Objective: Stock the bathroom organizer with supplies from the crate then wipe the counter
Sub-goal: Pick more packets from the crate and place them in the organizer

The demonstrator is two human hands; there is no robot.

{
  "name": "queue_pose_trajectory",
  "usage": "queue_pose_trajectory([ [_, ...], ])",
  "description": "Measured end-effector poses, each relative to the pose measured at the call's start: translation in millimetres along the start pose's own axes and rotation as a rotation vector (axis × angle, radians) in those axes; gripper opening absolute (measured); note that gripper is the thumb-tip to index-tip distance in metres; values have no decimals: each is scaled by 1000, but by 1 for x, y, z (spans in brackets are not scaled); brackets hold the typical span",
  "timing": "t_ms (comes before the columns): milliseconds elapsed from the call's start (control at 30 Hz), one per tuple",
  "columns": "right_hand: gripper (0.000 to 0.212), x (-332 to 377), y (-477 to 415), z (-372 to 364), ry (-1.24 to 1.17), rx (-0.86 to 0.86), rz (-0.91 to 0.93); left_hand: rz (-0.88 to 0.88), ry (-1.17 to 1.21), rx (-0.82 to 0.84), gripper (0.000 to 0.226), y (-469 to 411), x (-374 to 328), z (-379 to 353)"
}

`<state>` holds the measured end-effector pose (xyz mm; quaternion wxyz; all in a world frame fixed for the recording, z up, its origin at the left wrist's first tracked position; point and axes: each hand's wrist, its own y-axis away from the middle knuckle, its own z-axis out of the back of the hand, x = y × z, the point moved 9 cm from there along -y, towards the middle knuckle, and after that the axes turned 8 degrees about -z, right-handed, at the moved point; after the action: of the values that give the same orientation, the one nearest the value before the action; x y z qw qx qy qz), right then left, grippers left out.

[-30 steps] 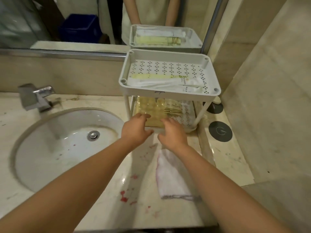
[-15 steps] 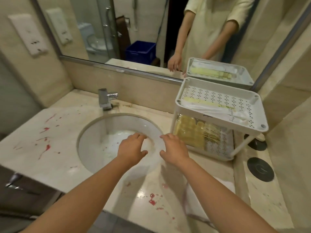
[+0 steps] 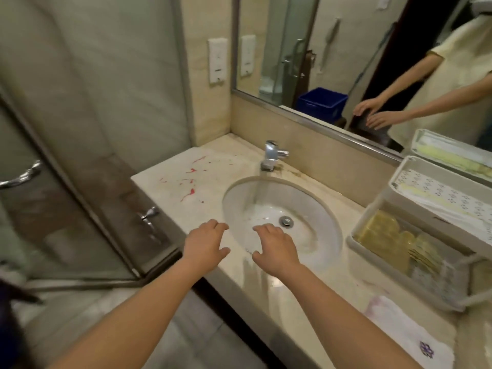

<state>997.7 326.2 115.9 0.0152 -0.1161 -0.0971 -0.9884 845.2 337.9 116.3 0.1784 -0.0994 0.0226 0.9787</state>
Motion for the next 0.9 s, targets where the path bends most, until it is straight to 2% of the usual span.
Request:
queue_pose_trajectory([
  [400,62,215,61,-48,61,32,376,345,-11,-96,60,183,150,42],
  [667,57,325,103,-65,63,27,567,514,-5,-172,58,287,213,68],
  [900,62,406,127,-87,79,73,710,652,42,-268,58,361,255,83],
])
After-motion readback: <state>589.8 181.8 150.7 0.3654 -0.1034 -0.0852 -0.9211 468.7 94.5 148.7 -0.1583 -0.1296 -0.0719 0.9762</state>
